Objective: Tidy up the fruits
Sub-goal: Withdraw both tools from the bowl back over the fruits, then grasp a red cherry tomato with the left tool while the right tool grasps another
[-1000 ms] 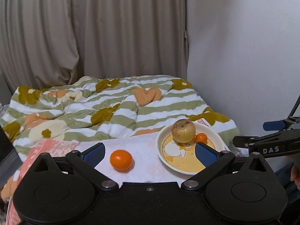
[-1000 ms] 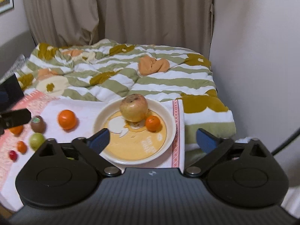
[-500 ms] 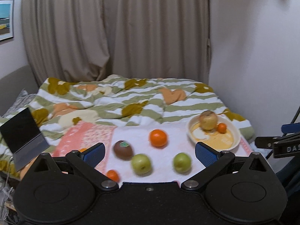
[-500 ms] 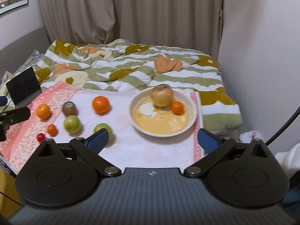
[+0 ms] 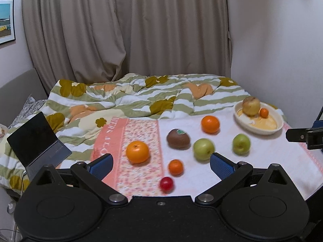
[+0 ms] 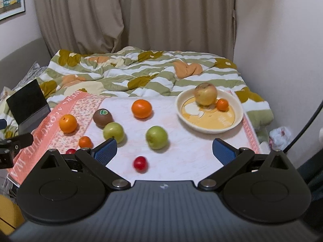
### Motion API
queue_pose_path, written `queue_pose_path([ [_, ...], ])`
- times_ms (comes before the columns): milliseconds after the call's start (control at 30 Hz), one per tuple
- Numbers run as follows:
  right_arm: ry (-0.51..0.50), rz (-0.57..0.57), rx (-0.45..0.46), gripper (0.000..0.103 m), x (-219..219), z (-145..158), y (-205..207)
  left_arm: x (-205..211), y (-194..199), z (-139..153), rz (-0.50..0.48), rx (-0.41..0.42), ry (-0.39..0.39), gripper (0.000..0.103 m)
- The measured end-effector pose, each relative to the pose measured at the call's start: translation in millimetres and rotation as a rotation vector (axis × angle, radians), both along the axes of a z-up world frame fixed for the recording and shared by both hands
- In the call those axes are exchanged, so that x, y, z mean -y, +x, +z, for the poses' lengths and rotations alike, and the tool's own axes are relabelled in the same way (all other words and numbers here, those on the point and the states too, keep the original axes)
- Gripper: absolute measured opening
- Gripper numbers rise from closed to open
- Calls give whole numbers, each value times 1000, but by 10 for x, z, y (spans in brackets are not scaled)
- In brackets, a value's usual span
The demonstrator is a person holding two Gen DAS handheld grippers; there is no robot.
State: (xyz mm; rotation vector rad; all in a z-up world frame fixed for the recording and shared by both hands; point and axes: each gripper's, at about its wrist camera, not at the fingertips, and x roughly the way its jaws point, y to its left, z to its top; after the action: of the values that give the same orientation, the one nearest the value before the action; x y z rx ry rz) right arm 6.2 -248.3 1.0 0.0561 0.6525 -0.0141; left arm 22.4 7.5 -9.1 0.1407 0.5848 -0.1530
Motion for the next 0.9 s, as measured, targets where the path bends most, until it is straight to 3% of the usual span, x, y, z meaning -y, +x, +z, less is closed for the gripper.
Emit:
queue_pose_path([
  [233,24,-93,-16,103,-348,-333,55,-302,184,-302,-55,-29,-23,103],
  [500,10,-135,-41,103,-544,-811,216,-295,464,-737,-104,-91,-30,99],
  [800,2,-139,-70,103,-556,-1226,499,-143,725,-1142,-160,-163,-13,82],
  [900,12,-132,-82,103,-537,-1301,575,-99,794,-1227,-166,-186,-1,68],
])
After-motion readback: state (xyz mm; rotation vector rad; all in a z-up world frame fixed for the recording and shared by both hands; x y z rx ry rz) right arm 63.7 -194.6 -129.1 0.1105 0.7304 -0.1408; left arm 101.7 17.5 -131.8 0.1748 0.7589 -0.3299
